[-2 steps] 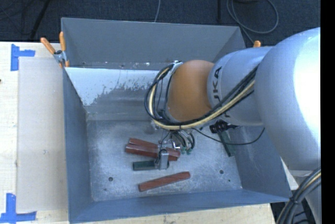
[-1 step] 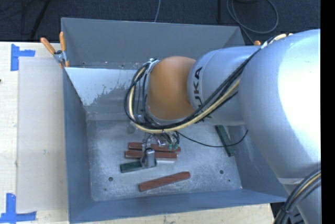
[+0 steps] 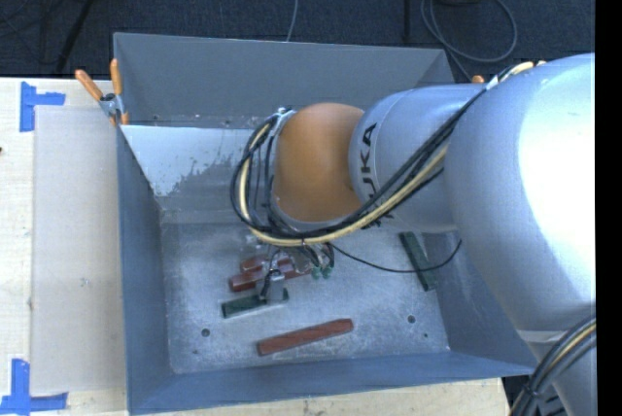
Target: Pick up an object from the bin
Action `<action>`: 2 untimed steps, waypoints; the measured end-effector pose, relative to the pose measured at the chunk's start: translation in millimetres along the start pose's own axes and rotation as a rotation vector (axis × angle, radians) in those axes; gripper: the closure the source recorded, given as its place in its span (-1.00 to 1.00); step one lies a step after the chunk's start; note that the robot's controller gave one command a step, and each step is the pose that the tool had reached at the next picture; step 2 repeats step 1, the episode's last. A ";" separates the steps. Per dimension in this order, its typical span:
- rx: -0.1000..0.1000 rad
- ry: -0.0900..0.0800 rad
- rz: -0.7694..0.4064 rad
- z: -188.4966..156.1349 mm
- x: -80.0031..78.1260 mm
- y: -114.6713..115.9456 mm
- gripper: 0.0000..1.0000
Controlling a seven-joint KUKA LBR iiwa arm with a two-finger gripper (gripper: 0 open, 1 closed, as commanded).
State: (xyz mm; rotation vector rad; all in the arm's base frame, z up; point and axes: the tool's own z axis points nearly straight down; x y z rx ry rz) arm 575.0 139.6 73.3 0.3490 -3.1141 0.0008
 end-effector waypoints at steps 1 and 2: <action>0.002 -0.016 -0.346 -192.3 40.2 17.1 1.00; 0.002 -0.016 -0.346 -192.3 40.2 17.1 1.00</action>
Offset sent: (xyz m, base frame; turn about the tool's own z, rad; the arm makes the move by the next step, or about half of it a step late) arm -0.0424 0.0067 0.1895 -0.3458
